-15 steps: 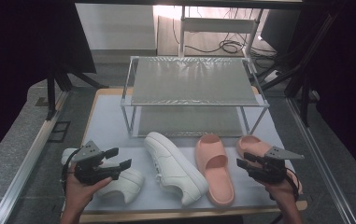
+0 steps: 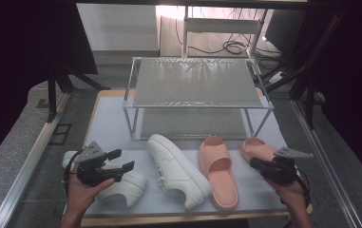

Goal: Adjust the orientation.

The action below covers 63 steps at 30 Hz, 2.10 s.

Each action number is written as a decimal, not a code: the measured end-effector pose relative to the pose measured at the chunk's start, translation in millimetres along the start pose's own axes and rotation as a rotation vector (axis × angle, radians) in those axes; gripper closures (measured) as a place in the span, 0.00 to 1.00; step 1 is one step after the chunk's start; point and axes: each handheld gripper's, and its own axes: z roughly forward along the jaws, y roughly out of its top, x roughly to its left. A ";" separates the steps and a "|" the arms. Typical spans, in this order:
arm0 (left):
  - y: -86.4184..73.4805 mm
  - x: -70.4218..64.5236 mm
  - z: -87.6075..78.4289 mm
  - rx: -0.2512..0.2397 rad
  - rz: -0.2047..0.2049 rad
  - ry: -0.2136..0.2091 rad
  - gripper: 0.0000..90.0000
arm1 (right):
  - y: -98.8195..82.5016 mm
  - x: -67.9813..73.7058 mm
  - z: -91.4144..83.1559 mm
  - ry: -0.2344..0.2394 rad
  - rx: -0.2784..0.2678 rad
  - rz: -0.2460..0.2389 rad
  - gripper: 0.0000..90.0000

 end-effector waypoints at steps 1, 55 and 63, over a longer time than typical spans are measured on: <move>-1.5 -0.9 -0.4 -0.002 -0.005 0.004 0.35 | -1.7 -0.6 -1.0 0.002 -0.002 0.014 0.96; -2.3 6.6 0.1 0.025 -0.004 0.062 0.35 | 4.4 69.1 56.4 -0.039 0.085 -0.133 1.00; 0.5 6.8 4.5 0.030 0.005 0.052 0.35 | 1.5 65.4 52.9 -0.058 0.083 -0.129 1.00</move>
